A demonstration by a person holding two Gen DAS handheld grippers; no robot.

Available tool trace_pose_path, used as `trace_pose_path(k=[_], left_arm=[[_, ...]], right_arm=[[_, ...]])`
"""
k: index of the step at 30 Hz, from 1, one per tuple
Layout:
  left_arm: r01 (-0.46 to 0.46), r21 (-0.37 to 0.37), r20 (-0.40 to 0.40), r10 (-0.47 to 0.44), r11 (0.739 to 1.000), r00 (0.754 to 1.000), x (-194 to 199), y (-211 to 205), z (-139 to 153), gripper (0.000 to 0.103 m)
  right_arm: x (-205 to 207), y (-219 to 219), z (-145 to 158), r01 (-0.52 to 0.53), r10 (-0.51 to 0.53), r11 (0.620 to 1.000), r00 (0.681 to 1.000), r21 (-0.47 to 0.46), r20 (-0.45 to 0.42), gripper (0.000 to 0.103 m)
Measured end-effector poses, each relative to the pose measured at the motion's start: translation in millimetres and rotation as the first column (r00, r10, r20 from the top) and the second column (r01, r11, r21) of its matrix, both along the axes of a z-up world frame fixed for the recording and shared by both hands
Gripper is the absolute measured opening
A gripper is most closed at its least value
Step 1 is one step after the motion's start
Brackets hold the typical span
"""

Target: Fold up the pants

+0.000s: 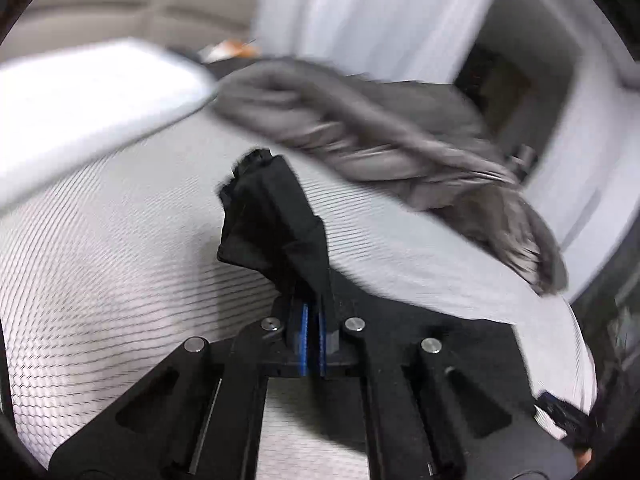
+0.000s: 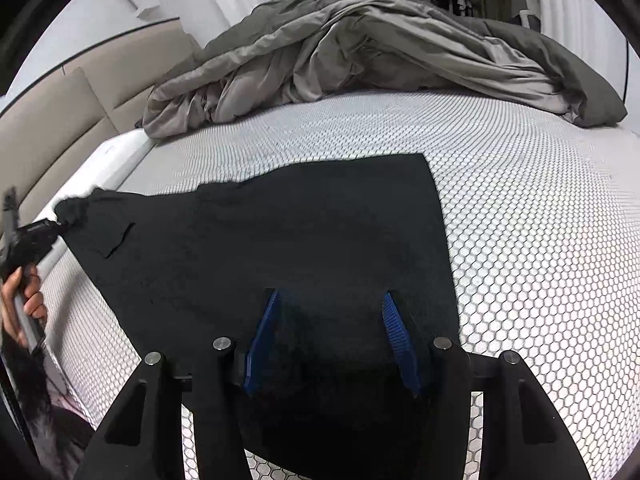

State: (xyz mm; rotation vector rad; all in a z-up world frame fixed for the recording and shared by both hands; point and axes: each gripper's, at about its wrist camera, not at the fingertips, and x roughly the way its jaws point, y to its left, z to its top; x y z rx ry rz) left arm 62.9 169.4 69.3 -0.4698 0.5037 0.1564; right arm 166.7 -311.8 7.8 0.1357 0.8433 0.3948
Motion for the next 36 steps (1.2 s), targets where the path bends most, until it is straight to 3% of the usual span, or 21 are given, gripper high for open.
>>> trace_pose_path(k=[3,5,6,8,10,11,12,13,14,17,19,22,24,26,30,32,34,36], left_arm=[[0.146,0.055,0.061,-0.15,0.988,0.987,13.5,-68.4,36.3,0.001],[0.26,0.046,0.078,-0.263,0.964,0.962,19.5,-114.8,49.8,0.001],[0.34,0.025,0.084,-0.341,0.94,0.936,23.0,-144.6,53.0,0.001],[0.471,-0.007,0.068,-0.47,0.882,0.88,29.0,-194.2,48.6,0.004],[0.621,-0.032,0.033,-0.621,0.783,0.783,36.6,-251.8,28.6,0.017],[0.693,-0.049,-0.004,-0.693,0.72,0.72,40.5,-276.0,13.3,0.041],[0.739,-0.061,-0.039,-0.741,0.671,0.67,45.1,-295.0,1.3,0.071],[0.79,-0.085,-0.097,-0.794,0.607,0.6,47.2,-315.2,-23.0,0.076],[0.806,-0.099,-0.137,-0.811,0.583,0.569,46.3,-324.5,-41.9,0.076],[0.798,-0.153,-0.224,-0.807,0.583,0.547,43.8,-329.7,-72.3,0.076],[0.794,-0.132,-0.214,-0.8,0.593,0.561,37.2,-321.3,-69.1,0.076],[0.769,-0.02,-0.157,-0.762,0.639,0.629,26.9,-293.3,-44.8,0.077],[0.708,0.074,-0.136,-0.696,0.702,0.705,27.6,-266.5,-29.6,0.08],[0.641,0.121,-0.129,-0.628,0.758,0.767,31.2,-239.6,-25.6,0.08],[0.5,0.103,-0.164,-0.481,0.86,0.861,42.1,-176.6,-42.7,0.08],[0.44,0.082,-0.208,-0.416,0.894,0.885,56.4,-152.8,-55.0,0.08],[0.409,0.076,-0.244,-0.38,0.909,0.892,62.5,-131.8,-67.2,0.08],[0.405,0.067,-0.268,-0.375,0.912,0.887,51.4,-118.5,-84.4,0.08]], right_arm=[[0.3,-7.8,11.0,0.027,-0.027,0.999,0.999,0.028,0.031,0.055],[-0.2,-18.8,16.8,0.057,-0.06,0.997,0.997,0.047,0.049,0.056],[-0.4,-24.9,18.7,0.073,-0.076,0.996,0.996,0.053,0.054,0.057],[-1.1,-40.3,21.3,0.11,-0.114,0.992,0.992,0.065,0.059,0.057],[-0.8,-60.8,21.6,0.164,-0.169,0.984,0.984,0.074,0.056,0.057],[-0.6,-75.6,20.1,0.211,-0.214,0.975,0.976,0.072,0.047,0.057],[-0.4,-86.2,18.2,0.249,-0.252,0.966,0.967,0.069,0.039,0.057],[-0.4,-97.0,15.4,0.291,-0.293,0.954,0.956,0.067,0.027,0.057],[0.2,-110.8,10.4,0.337,-0.338,0.938,0.941,0.077,-0.001,0.057],[2.9,-122.8,0.8,0.348,-0.344,0.931,0.937,0.111,-0.056,0.057],[5.7,-116.9,-1.4,0.319,-0.313,0.94,0.947,0.122,-0.071,0.057],[11.4,-98.8,-5.3,0.233,-0.218,0.956,0.971,0.18,-0.102,0.057],[14.4,-83.8,-8.8,0.158,-0.13,0.954,0.984,0.254,-0.124,0.057],[17.9,-68.1,-13.0,0.077,-0.029,0.941,0.988,0.33,-0.149,0.057],[21.5,-45.8,-16.8,-0.006,0.076,0.919,0.984,0.395,-0.161,0.057],[23.5,-40.1,-19.6,-0.007,0.084,0.914,0.981,0.405,-0.173,0.057],[26.6,-35.3,-21.4,-0.011,0.098,0.907,0.978,0.422,-0.184,0.057],[24.0,-32.7,-20.5,0.008,0.061,0.932,0.982,0.362,-0.179,0.057]])
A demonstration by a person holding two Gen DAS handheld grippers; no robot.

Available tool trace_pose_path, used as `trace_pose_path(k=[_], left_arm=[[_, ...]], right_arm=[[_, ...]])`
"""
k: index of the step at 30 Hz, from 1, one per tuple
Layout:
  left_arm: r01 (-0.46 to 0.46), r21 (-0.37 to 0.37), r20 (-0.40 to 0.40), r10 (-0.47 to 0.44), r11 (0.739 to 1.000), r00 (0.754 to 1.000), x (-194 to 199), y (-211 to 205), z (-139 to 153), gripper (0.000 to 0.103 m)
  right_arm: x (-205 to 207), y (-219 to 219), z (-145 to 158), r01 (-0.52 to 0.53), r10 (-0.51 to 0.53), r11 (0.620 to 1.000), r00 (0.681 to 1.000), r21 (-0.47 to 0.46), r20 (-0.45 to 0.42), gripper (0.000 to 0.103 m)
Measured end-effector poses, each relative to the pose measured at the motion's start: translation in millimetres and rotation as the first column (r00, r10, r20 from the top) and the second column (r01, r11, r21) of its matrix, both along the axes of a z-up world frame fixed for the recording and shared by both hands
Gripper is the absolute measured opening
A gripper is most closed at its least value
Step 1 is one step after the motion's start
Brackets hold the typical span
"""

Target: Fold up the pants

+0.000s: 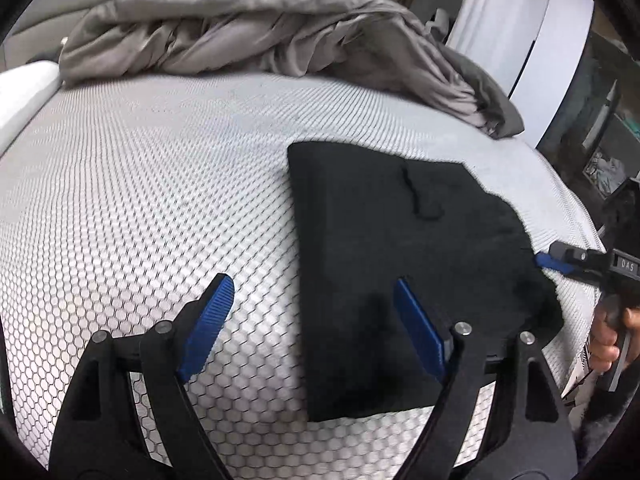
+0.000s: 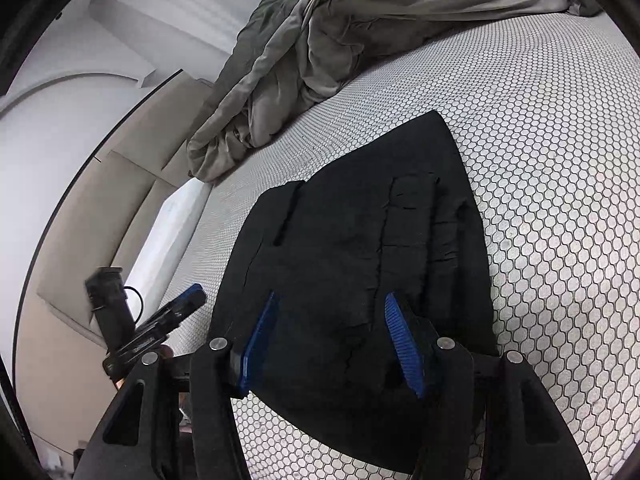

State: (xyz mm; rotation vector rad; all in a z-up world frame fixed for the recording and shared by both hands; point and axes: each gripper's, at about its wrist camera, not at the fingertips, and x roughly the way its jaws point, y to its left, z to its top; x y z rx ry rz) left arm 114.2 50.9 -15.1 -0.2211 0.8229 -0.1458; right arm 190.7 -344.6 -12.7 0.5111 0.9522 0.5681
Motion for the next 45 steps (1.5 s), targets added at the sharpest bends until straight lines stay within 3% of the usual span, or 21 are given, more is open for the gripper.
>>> trace_pose_path(k=[4,9,14,20,22,23,24,26,30,31,33,35,37,38,39,41,45], left_arm=[[0.023,0.035,-0.02,-0.022,0.999,1.0,2.4,-1.6,-12.6,0.08],[0.054,0.055,-0.034,-0.053,0.997,0.998,13.4,-16.0,-20.2,0.08],[0.068,0.067,-0.025,-0.066,0.995,0.997,11.1,-34.6,-10.9,0.08],[0.085,0.098,-0.03,-0.082,0.992,0.996,7.0,-44.3,-9.5,0.08],[0.089,0.1,-0.03,-0.086,0.991,0.996,6.7,-45.3,-8.8,0.08],[0.09,0.095,-0.03,-0.087,0.991,0.996,7.5,-44.9,-8.5,0.08],[0.087,0.092,-0.028,-0.085,0.992,0.996,7.5,-44.3,-7.6,0.08],[0.075,0.079,-0.019,-0.073,0.994,0.997,7.0,-40.9,-4.7,0.08],[0.051,0.053,0.005,-0.051,0.997,0.999,3.5,-33.4,4.1,0.08],[0.051,0.053,0.006,-0.051,0.997,0.999,2.9,-32.7,5.0,0.08],[0.051,0.063,-0.001,-0.051,0.997,0.999,3.3,-32.1,3.3,0.08],[0.048,0.07,-0.014,-0.047,0.996,0.999,5.0,-32.1,0.5,0.08],[0.041,0.072,-0.022,-0.039,0.997,0.999,5.8,-31.7,-0.9,0.08],[0.04,0.071,-0.022,-0.039,0.997,0.999,5.8,-31.7,-0.9,0.08],[0.043,0.069,-0.018,-0.042,0.997,0.999,5.5,-31.9,-0.1,0.08],[0.047,0.073,-0.015,-0.046,0.996,0.999,5.5,-32.9,0.5,0.08],[0.055,0.08,-0.028,-0.053,0.995,0.998,7.1,-35.3,-2.8,0.08]], right_arm=[[4.8,-7.4,-3.2,0.062,-0.062,0.998,0.998,-0.033,-0.016,0.057],[6.6,-5.8,-0.6,0.021,-0.021,0.999,1.0,0.03,-0.001,0.057],[-2.6,-4.8,12.0,-0.053,0.047,0.983,0.998,0.178,0.042,0.061],[12.0,11.9,-3.9,-0.049,0.054,0.991,0.998,0.126,-0.034,0.062],[16.2,20.2,-11.6,-0.057,0.062,0.994,0.997,0.091,-0.045,0.052],[19.2,26.7,-16.5,-0.06,0.063,0.997,0.996,0.054,-0.062,0.031],[20.3,29.7,-18.4,-0.054,0.056,0.998,0.996,0.027,-0.071,0.017],[14.8,28.8,-12.7,-0.054,0.054,0.999,0.998,0.001,-0.031,0.008],[-1.2,13.0,12.8,-0.039,0.039,0.999,0.997,-0.009,0.067,0.007],[-2.4,9.3,11.9,-0.029,0.03,0.999,0.998,-0.022,0.062,0.007],[1.7,7.3,-1.6,0.014,-0.011,0.991,1.0,-0.135,0.024,0.007],[9.9,7.3,-21.6,0.004,-0.013,0.984,0.999,-0.178,-0.05,0.008],[9.9,3.9,-18.5,0.001,-0.007,0.989,0.999,-0.151,-0.042,0.013],[6.8,-0.4,-9.5,0.005,-0.008,0.99,1.0,-0.14,-0.016,0.02],[4.2,-4.9,-3.9,0.02,-0.019,0.991,1.0,-0.135,0.007,0.035],[-2.2,-20.4,2.0,0.06,-0.056,0.992,0.998,-0.108,0.035,0.053],[8.6,-32.7,-15.6,0.081,-0.084,0.995,0.995,-0.063,-0.047,0.053]])
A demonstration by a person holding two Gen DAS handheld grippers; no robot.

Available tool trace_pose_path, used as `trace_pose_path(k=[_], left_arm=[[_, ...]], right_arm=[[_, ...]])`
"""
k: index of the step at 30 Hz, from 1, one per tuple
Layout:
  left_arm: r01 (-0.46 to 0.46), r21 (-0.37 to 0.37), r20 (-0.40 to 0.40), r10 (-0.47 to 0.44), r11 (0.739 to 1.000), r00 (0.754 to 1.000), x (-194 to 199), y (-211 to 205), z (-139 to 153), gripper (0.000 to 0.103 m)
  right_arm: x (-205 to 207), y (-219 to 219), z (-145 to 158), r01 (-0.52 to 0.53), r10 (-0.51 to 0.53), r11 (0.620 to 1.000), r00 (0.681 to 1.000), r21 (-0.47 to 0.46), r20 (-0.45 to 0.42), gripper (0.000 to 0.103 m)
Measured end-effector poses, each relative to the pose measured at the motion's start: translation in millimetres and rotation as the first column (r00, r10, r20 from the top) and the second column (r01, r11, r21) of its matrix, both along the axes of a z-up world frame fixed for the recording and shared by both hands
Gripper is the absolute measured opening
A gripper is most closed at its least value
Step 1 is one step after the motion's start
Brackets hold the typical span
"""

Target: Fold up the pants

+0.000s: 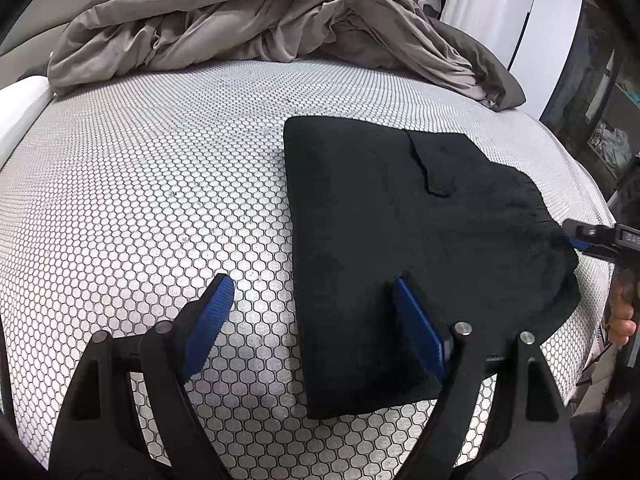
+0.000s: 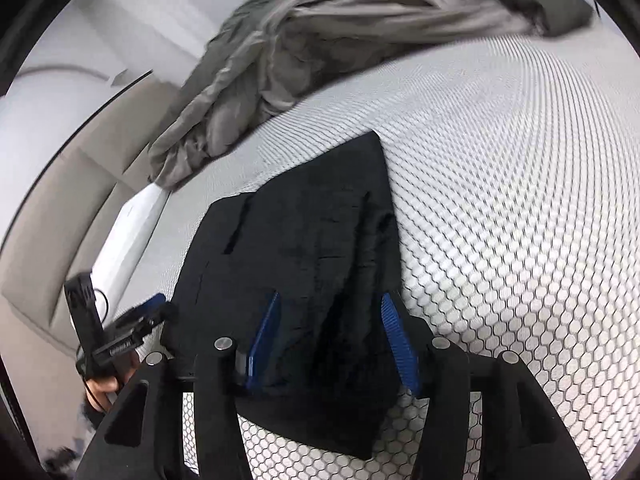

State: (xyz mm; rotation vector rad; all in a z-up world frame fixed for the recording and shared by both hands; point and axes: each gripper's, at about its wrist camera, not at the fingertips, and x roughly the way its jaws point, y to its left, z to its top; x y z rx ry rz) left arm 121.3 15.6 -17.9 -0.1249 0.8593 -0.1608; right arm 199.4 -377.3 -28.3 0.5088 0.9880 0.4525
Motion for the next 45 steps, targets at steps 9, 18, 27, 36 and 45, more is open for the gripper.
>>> trace_pose_path(k=[9,18,27,36,45], left_arm=[[0.002,0.006,-0.001,-0.002,1.0,1.0,0.4,-2.0,-0.9,0.08],[0.001,0.007,-0.002,-0.001,1.0,1.0,0.7,-2.4,-0.6,0.08],[0.002,0.007,0.001,-0.002,1.0,1.0,1.0,-2.1,-0.1,0.08],[0.002,0.011,0.001,-0.002,1.0,1.0,-0.4,-1.9,1.0,0.08],[0.007,0.013,-0.001,-0.007,1.0,1.0,-0.3,-3.2,1.3,0.08]], right_arm=[[-8.4,3.0,19.9,-0.082,0.072,0.982,0.995,0.168,0.069,0.053],[-2.3,3.7,6.2,-0.048,0.049,0.991,0.999,0.123,-0.002,0.053],[-3.5,4.4,9.6,-0.059,0.056,0.988,0.998,0.145,0.025,0.053],[0.6,8.9,-0.2,-0.035,0.035,0.998,0.999,0.047,-0.018,0.053],[-4.3,17.2,17.3,-0.113,0.1,0.972,0.992,0.208,0.071,0.055]])
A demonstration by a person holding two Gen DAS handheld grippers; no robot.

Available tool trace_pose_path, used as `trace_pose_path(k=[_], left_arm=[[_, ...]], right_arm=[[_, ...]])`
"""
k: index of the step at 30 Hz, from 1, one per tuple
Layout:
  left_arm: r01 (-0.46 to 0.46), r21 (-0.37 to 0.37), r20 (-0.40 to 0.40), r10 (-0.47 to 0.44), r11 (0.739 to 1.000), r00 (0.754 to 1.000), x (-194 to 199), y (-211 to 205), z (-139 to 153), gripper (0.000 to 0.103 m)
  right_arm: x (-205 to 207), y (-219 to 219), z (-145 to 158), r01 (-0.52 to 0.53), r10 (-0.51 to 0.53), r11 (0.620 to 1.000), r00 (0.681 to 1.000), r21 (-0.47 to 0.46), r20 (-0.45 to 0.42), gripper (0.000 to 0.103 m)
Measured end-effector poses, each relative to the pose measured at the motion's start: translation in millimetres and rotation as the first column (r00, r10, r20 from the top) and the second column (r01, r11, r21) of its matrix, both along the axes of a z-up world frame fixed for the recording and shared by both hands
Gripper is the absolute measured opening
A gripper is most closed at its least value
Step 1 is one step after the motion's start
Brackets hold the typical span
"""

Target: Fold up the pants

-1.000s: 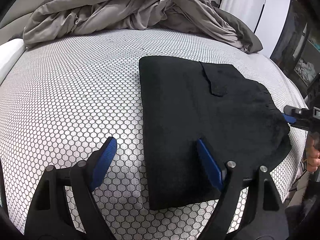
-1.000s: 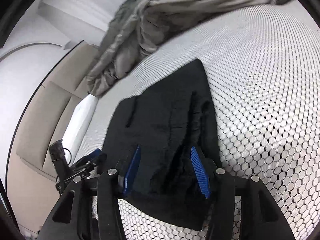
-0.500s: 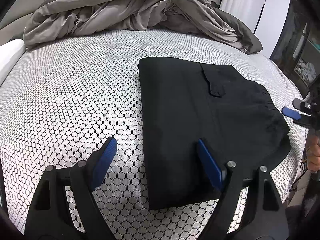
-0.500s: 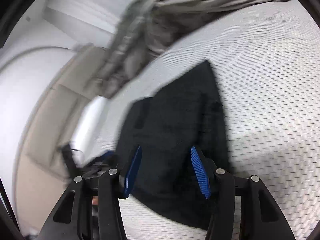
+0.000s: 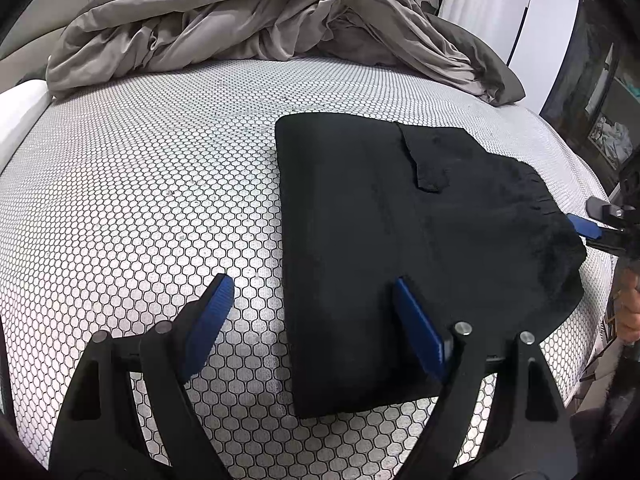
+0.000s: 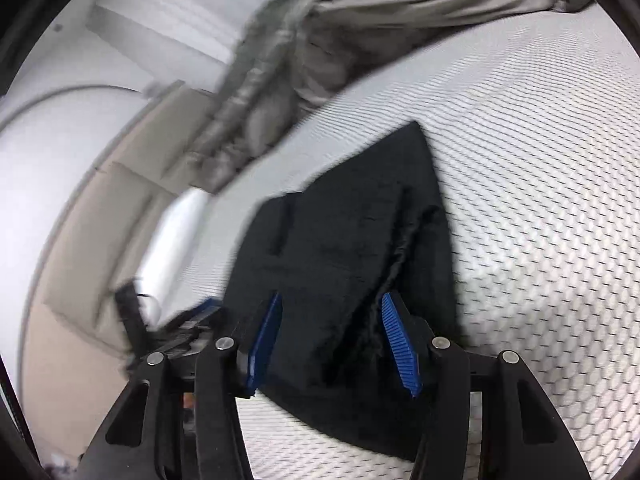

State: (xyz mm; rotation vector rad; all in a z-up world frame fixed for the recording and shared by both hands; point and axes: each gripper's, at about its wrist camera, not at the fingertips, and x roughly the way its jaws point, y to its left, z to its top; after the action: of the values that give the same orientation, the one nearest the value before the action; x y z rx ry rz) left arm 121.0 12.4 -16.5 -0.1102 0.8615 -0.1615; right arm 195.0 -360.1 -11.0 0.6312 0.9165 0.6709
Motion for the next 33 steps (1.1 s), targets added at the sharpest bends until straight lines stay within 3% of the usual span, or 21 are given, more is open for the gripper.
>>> trace_pose_path(k=[8,10,11,12,15,17,19,20,22,27,33], left_arm=[[0.006,0.003,-0.004,-0.006,1.0,1.0,-0.1,-1.9,-0.2,0.08],[0.004,0.003,-0.003,-0.004,1.0,1.0,-0.1,-1.0,0.6,0.08],[0.003,0.002,-0.001,-0.003,1.0,1.0,-0.5,-0.4,1.6,0.08],[0.0,-0.001,0.004,0.0,1.0,1.0,-1.2,0.3,3.0,0.08],[-0.005,-0.038,0.025,0.006,0.999,1.0,-5.9,8.2,10.3,0.08],[-0.013,-0.048,0.033,0.015,0.999,0.999,-8.4,14.1,13.3,0.08],[-0.025,-0.05,0.031,0.027,0.998,0.999,-8.7,18.3,13.6,0.08],[-0.034,-0.059,0.024,0.036,0.998,0.999,-8.3,21.0,12.3,0.08],[-0.038,-0.072,0.008,0.038,0.997,0.999,-7.0,23.2,10.1,0.08],[-0.031,-0.073,0.01,0.032,0.997,0.999,-4.2,21.8,9.5,0.08],[-0.021,-0.056,0.005,0.021,0.998,1.0,-2.6,16.6,6.4,0.08]], right_arm=[[17.0,26.1,-37.4,-0.084,0.078,0.996,0.988,-0.041,-0.133,0.055],[16.5,33.1,-35.1,-0.084,0.074,0.993,0.991,-0.082,-0.111,0.038],[15.6,36.0,-29.2,-0.063,0.054,0.991,0.995,-0.118,-0.081,0.022],[12.3,33.7,-24.1,-0.047,0.041,0.991,0.998,-0.125,-0.052,0.017],[-3.7,25.9,4.7,-0.025,0.029,0.996,0.999,-0.082,0.037,0.016],[-18.4,20.9,13.0,-0.038,0.045,0.992,0.997,-0.119,0.057,0.016],[-21.2,24.3,2.8,-0.044,0.048,0.98,0.999,-0.193,0.016,0.016],[-19.8,29.4,-14.4,-0.074,0.065,0.967,0.997,-0.243,-0.046,0.016],[-15.0,33.6,-35.6,-0.103,0.076,0.955,0.991,-0.276,-0.108,0.016],[-23.1,28.3,-13.4,-0.092,0.087,0.974,0.996,-0.206,-0.033,0.016],[-37.4,13.5,17.1,-0.135,0.133,0.99,0.989,0.032,0.06,0.016]])
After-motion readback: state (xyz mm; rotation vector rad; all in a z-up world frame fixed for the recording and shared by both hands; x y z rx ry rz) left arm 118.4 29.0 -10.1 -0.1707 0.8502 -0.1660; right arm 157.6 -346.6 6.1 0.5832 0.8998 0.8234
